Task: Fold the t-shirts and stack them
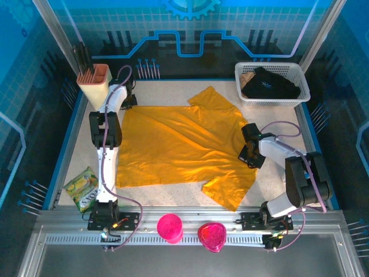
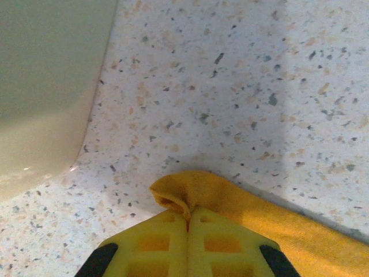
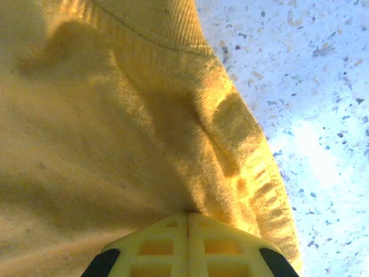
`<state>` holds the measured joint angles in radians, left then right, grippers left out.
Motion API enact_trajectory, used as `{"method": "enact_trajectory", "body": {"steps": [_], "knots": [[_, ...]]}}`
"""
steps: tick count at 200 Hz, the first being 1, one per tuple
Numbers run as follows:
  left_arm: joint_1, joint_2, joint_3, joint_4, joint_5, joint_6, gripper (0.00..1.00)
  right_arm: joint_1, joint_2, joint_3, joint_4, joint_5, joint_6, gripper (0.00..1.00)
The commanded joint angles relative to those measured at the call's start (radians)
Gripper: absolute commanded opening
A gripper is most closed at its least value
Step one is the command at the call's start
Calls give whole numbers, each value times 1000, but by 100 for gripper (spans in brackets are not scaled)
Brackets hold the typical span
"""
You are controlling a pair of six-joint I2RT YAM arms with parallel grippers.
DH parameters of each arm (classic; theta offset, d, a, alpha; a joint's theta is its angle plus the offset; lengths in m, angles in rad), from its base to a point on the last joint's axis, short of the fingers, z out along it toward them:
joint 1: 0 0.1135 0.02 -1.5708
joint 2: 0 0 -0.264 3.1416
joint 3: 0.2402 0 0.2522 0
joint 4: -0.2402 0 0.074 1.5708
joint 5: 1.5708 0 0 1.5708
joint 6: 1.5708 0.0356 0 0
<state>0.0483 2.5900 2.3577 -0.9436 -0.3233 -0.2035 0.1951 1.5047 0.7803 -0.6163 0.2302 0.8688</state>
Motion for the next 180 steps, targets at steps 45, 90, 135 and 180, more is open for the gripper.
{"method": "enact_trajectory", "body": {"steps": [45,90,135,180], "knots": [[-16,-67,-13,20,51,24,0,74,11,237,-21,-96,-276,18],[-16,-81,-46,31,37,24,0,173,93,384,-287,-95,-305,13],[-15,-92,-63,46,30,23,0,364,-158,120,-391,-98,-86,8],[-13,-106,-96,57,27,17,0,394,-137,-57,-211,-169,1,5]]}}
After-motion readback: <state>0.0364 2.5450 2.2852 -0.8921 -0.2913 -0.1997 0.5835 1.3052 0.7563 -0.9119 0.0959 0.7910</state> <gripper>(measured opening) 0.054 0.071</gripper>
